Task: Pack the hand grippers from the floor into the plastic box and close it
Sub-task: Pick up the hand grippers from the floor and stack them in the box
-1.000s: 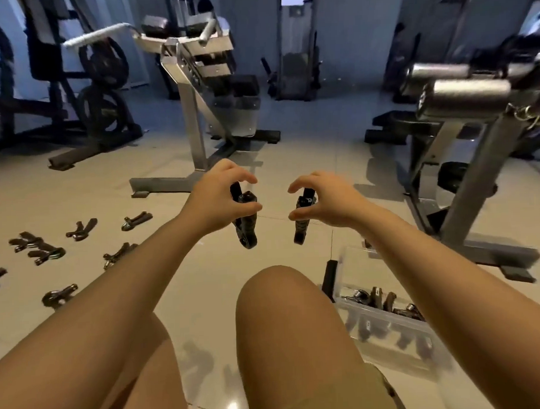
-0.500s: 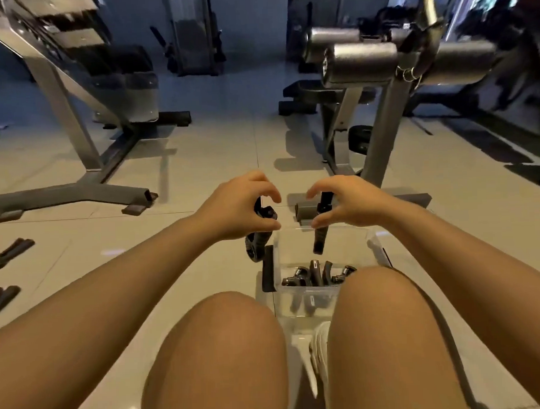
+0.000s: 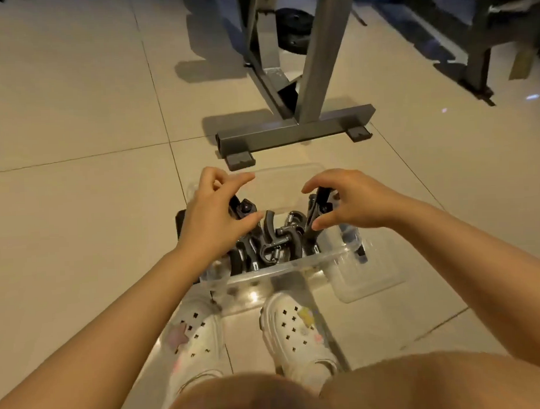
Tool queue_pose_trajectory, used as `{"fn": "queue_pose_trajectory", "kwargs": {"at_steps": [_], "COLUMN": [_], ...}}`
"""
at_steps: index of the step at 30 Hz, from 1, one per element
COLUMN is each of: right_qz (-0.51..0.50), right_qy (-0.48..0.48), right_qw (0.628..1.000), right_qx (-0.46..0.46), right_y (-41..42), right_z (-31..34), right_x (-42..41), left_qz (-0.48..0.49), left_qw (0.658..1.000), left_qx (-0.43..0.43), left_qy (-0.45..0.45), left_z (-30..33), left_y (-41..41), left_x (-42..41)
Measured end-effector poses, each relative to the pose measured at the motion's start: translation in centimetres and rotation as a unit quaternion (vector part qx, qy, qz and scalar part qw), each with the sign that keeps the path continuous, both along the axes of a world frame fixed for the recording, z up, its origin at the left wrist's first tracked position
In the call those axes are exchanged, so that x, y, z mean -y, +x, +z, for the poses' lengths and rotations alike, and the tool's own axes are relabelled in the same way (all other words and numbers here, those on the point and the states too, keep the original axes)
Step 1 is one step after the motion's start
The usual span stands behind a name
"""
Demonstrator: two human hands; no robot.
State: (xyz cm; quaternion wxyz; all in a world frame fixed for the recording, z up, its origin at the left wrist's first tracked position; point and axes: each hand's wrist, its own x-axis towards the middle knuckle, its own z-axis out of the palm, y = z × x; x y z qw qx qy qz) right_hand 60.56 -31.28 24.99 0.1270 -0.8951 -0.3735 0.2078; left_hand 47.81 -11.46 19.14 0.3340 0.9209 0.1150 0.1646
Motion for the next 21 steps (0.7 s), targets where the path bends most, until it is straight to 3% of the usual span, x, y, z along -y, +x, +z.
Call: {"fn": "queue_pose_trajectory", "kwargs": {"at_steps": [5, 7, 12, 16, 21], "right_qz": [-0.022, -0.013, 0.016, 0.168, 0.286], "right_qy": [-0.002, -0.003, 0.001, -0.044, -0.073], "right_qw": [1.000, 1.000, 1.000, 0.974, 0.951], "right_qx": [0.000, 0.002, 0.007, 0.143, 0.090], "right_y": [3.2, 4.0, 5.2, 4.2, 2.0], "right_z": [-6.5, -8.8, -11.4, -13.1, -16.3], "right_x": [0.9, 0.6, -0.6, -1.6, -3.5], "left_qz": [0.004, 0.012, 0.002, 0.013, 0.036], "left_qw": [0.999, 0.998, 0.998, 0.999, 0.997], "left_qx": [0.047, 0.048, 0.045, 0.021, 0.003], "left_qy": [0.011, -0.028, -0.043, 0.049, 0.068], "left_z": [-7.6, -9.7, -10.6, -11.0, -12.2], "left_y": [1.3, 1.2, 0.8, -0.6, -2.4], "left_x": [-0.2, -0.5, -0.3, -0.6, -0.9]}}
